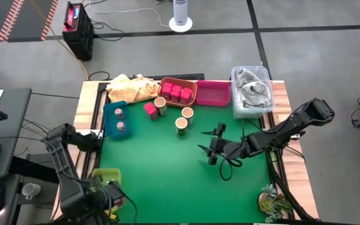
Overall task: Sort spices by type
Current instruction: Put the orange seasoning bag into the yellow bin
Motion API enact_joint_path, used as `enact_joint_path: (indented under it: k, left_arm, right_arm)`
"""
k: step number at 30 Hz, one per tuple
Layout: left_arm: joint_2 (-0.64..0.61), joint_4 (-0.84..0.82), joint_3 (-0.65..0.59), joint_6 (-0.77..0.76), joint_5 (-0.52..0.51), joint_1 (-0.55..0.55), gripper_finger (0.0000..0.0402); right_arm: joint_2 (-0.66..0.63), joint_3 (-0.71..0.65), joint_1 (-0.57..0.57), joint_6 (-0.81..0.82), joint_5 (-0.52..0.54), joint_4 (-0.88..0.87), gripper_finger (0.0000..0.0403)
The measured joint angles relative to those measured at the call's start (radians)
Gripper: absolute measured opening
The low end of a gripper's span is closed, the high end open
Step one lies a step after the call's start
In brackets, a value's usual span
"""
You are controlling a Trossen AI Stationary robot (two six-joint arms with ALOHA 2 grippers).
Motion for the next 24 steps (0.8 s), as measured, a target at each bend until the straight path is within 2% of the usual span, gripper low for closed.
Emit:
enact_joint_path:
  k: [5, 13, 24]
  left_arm:
    - [0.000, -0.002, -0.055, -0.095, 0.045, -0.045, 0.0000]
    - [-0.036, 0.003, -0.085, -0.201, 0.012, -0.108, 0.0000]
    - [-0.196, -0.002, -0.363, -0.306, 0.020, -0.124, 0.0000]
  right_arm:
    - [0.000, 0.000, 0.038, 0.012, 0.000, 0.013, 0.0301]
    - [0.000, 0.000, 0.039, 0.003, -0.001, 0.039, 0.0301]
    - [0.000, 0.000, 0.034, 0.004, 0.000, 0.027, 0.0301]
